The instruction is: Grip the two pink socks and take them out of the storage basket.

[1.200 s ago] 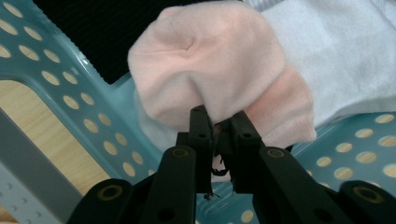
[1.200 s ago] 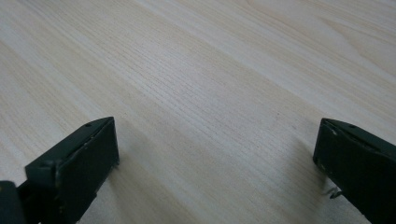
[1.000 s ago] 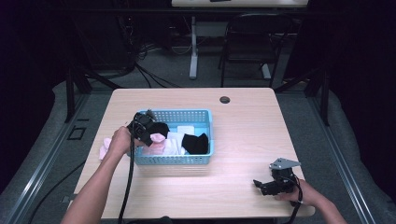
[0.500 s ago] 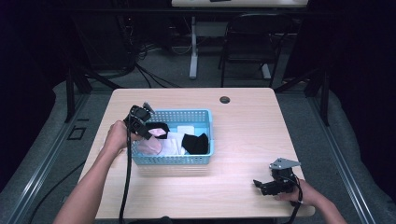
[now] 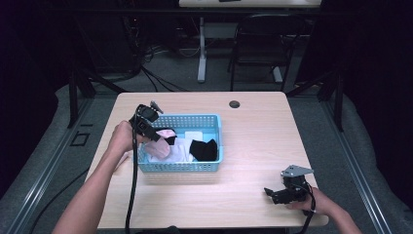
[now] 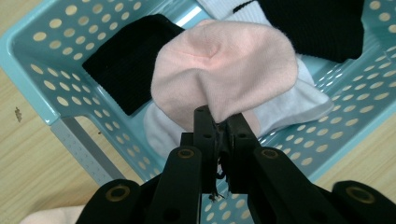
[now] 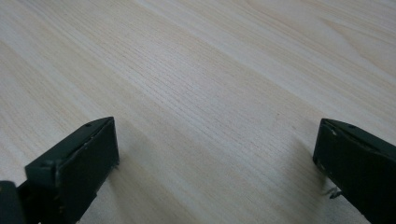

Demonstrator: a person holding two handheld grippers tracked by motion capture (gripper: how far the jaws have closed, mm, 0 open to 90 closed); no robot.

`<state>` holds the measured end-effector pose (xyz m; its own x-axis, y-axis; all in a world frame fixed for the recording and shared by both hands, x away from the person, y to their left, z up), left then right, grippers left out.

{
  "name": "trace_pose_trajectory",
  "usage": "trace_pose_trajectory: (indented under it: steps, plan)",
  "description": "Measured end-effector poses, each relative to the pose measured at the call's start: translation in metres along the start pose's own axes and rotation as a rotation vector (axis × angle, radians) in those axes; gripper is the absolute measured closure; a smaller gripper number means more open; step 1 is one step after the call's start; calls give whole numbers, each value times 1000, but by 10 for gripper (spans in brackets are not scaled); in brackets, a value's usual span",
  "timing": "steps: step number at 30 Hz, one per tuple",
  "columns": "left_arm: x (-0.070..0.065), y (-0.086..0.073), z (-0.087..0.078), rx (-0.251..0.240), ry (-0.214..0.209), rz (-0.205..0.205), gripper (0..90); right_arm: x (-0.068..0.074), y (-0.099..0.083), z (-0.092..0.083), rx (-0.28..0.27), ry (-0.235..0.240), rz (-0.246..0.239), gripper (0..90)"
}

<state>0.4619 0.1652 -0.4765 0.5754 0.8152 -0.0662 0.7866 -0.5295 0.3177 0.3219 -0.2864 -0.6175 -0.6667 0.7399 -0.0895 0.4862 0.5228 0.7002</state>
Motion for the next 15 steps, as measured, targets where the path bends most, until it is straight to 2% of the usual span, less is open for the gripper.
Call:
trace_pose_trajectory:
  steps: [4,6,15]
  plan:
    - [-5,4,-6,3,20,13,851,0,0,0,-1,2,1,0]
    - [-9,7,-12,-15,17,19,851,0,0,0,-2,5,2,0]
    - [-11,13,-25,-32,13,26,851,0,0,0,2,-2,-3,0]
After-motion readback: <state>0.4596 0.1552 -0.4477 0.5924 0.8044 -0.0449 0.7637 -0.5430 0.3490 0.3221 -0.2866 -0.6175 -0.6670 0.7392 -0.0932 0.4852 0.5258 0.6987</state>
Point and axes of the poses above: each handheld gripper's, and its own axes: z roughly forward along the jaws, y roughly out of its top, x roughly to its left, the point moved 4 cm from there along z, roughly forward along the jaws, and after that the axes turned 7 degrees about -z, right-handed, at the moved point
